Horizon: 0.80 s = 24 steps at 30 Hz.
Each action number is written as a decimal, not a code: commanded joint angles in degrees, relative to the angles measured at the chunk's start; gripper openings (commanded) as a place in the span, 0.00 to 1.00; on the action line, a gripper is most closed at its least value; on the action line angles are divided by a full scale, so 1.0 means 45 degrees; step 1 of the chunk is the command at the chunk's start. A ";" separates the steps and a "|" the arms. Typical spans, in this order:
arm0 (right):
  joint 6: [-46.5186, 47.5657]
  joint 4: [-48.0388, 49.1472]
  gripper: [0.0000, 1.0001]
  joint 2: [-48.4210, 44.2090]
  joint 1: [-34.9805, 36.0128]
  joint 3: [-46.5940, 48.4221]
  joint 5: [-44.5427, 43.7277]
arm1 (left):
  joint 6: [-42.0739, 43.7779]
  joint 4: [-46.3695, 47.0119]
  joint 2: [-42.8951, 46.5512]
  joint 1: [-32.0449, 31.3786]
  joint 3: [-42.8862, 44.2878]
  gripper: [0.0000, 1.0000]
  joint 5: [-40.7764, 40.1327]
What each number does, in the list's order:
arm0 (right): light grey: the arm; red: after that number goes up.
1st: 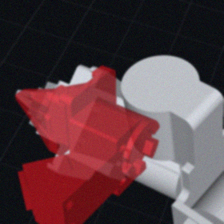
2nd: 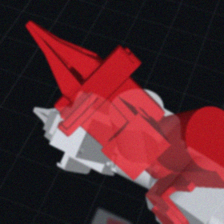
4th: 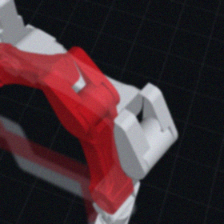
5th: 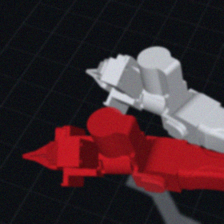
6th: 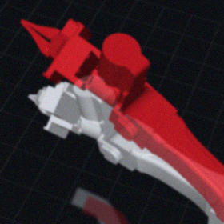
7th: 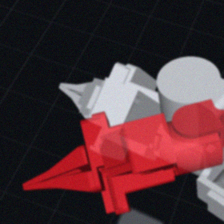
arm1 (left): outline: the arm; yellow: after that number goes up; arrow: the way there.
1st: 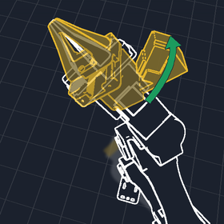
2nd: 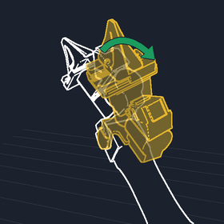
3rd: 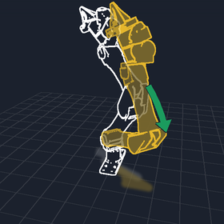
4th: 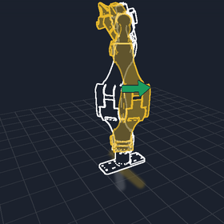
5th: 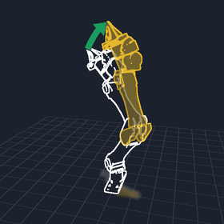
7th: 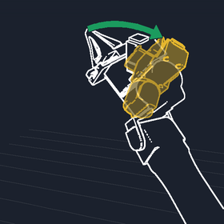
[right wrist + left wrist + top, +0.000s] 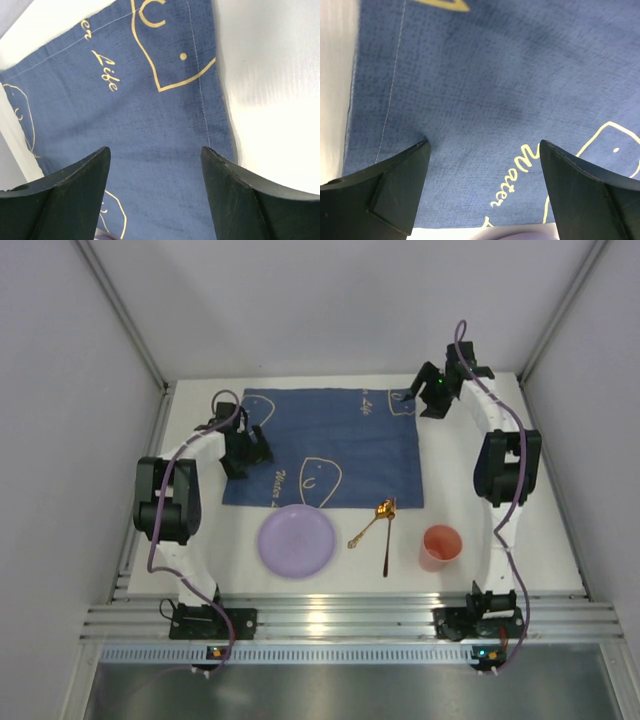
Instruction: Set the dinner table for one person
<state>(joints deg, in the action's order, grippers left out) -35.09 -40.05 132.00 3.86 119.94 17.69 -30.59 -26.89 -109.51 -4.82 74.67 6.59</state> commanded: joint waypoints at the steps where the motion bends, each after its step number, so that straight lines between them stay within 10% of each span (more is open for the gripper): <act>1: 0.0103 -0.0006 0.73 -0.1053 0.0275 -0.0480 0.0091 | -0.0292 0.0429 0.0488 -0.0140 -0.0695 0.95 0.0156; 24: 0.0493 0.1186 0.73 -0.3162 0.0451 -0.3957 -0.0337 | -0.0137 -0.0604 0.1015 -0.0921 0.0514 0.96 0.1446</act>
<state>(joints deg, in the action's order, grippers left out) -34.24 -36.38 123.24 5.23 102.69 17.15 -32.69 -28.27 -107.09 -8.99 73.10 12.58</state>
